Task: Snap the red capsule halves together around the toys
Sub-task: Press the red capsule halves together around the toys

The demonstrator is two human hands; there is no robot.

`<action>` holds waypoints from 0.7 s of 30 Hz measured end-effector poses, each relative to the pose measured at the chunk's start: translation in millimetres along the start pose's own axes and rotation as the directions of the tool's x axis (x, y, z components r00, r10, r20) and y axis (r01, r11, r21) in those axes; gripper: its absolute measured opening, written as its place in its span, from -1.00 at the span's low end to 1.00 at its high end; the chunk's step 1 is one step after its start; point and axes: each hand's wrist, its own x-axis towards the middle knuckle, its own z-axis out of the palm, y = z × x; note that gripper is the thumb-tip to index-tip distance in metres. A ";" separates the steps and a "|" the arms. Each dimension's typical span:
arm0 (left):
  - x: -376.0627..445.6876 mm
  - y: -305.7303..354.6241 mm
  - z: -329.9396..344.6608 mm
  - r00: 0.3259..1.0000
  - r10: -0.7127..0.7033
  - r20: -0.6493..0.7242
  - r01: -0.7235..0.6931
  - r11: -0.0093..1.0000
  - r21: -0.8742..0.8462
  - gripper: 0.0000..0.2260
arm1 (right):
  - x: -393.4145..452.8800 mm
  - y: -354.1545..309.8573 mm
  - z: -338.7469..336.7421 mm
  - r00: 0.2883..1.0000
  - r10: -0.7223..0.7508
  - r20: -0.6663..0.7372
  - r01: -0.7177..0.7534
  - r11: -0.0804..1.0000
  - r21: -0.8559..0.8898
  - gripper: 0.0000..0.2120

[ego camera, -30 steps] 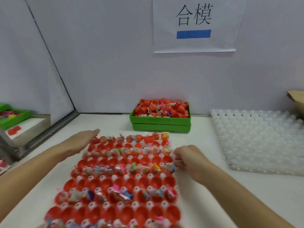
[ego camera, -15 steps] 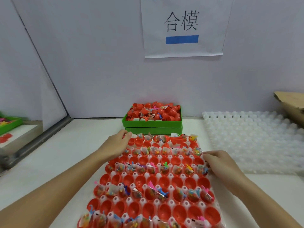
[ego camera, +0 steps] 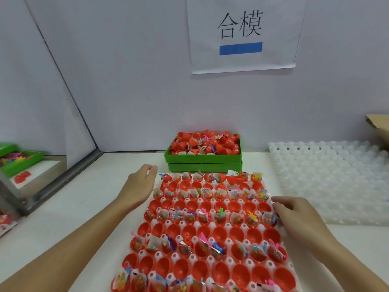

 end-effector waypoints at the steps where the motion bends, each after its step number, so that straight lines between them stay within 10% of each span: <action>1: -1.8 -6.5 -0.2 0.998 -0.062 -0.003 0.062 0.995 -0.076 -0.58 | 0.1 0.3 -1.4 1.000 0.000 -0.012 0.000 1.000 -0.024 -0.68; 6: -30.5 -36.5 7.8 0.945 -0.159 0.285 0.323 0.578 -0.749 -0.51 | -10.3 -5.9 -2.5 1.000 -0.013 0.016 0.012 0.999 0.052 -0.50; 9: -40.5 -43.4 12.0 0.929 -0.107 0.355 0.369 0.371 -0.852 -0.45 | -11.1 -8.1 2.3 0.999 -0.045 -0.014 0.045 0.997 0.069 -0.55; 21: -37.6 -25.7 27.9 0.941 -0.067 0.331 0.329 0.401 -0.855 -0.52 | -8.5 -12.9 -4.8 0.992 0.022 -0.126 -0.018 0.999 0.028 -0.75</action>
